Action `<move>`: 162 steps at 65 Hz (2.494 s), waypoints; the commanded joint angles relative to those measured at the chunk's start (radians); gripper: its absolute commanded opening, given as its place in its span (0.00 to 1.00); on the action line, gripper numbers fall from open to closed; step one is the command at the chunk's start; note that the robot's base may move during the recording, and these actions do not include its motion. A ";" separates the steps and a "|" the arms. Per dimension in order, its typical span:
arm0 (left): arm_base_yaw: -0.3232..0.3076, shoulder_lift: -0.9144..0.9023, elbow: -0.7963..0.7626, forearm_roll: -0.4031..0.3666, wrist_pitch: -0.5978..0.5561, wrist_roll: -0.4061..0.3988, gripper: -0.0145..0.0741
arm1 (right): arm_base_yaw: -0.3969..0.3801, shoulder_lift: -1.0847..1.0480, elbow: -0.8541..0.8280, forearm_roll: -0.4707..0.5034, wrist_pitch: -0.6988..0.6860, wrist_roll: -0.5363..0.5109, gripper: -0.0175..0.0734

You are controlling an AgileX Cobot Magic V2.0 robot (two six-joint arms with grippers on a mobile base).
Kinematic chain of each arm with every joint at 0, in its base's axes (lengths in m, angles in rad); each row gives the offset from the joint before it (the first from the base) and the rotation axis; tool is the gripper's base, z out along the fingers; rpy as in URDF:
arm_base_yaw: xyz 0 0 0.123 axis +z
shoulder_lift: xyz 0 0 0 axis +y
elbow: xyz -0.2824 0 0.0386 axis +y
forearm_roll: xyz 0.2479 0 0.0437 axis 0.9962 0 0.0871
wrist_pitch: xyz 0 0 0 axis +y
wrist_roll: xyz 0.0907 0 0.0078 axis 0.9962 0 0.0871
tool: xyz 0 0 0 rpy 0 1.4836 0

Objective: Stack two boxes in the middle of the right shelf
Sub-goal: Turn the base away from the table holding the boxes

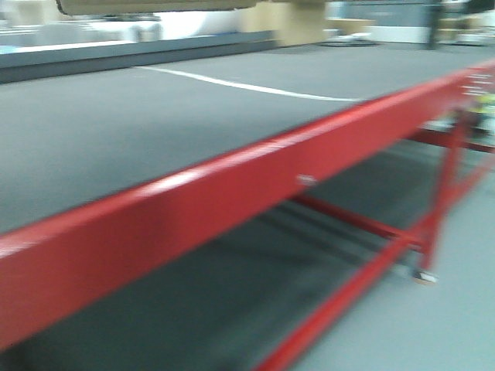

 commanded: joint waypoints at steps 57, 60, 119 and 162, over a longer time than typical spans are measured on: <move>0.004 -0.022 -0.017 0.017 -0.026 0.006 0.04 | -0.011 -0.009 -0.007 -0.058 -0.054 -0.004 0.02; 0.004 -0.022 -0.017 0.017 -0.026 0.006 0.04 | -0.011 -0.009 -0.007 -0.058 -0.054 -0.004 0.02; 0.004 -0.022 -0.017 0.017 -0.026 0.006 0.04 | -0.011 -0.009 -0.007 -0.058 -0.054 -0.004 0.02; 0.004 -0.022 -0.017 0.022 -0.027 0.006 0.04 | -0.011 -0.009 -0.007 -0.058 -0.057 -0.004 0.02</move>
